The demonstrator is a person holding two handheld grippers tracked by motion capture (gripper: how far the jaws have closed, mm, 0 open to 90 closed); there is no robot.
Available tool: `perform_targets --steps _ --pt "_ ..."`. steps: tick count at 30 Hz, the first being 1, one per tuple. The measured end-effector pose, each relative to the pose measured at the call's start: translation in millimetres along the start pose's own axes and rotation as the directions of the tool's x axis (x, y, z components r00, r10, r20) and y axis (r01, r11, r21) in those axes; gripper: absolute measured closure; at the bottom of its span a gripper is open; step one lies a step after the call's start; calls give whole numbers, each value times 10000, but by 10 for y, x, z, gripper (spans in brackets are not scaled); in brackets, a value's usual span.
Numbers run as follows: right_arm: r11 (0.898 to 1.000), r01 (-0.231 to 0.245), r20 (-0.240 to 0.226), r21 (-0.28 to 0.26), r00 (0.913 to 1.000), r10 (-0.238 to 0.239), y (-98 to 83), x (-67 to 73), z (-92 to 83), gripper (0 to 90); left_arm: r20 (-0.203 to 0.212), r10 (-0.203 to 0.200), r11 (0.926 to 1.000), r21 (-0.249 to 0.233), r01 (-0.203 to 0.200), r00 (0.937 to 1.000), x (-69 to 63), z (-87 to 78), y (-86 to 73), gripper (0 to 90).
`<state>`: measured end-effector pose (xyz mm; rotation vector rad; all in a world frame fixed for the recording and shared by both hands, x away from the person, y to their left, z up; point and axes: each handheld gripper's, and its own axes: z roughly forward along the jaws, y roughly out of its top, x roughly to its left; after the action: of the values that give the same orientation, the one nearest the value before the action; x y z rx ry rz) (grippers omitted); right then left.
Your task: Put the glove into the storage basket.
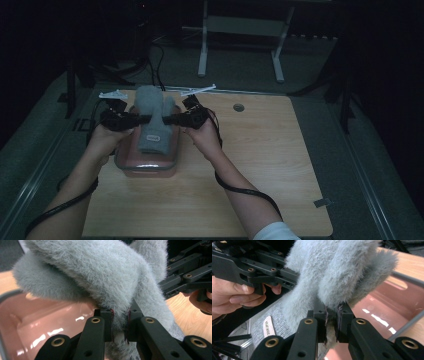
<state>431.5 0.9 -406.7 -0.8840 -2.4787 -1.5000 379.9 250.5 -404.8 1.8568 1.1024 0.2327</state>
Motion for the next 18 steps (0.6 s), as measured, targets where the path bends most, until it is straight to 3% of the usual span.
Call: perform_targets --steps 7,14,18 --pt "9973 -404 153 607 9991 395 -147 -120 254 817 24 -475 9976 513 473 9989 177 199 -221 814" --pt "9901 -418 917 1339 9953 297 -318 -228 507 817 -186 -812 9894 1195 829 9965 306 452 -409 812" --pt "9848 -395 1378 1693 9903 160 -391 -265 633 816 -538 -794 9813 1713 875 9954 332 567 -457 811"
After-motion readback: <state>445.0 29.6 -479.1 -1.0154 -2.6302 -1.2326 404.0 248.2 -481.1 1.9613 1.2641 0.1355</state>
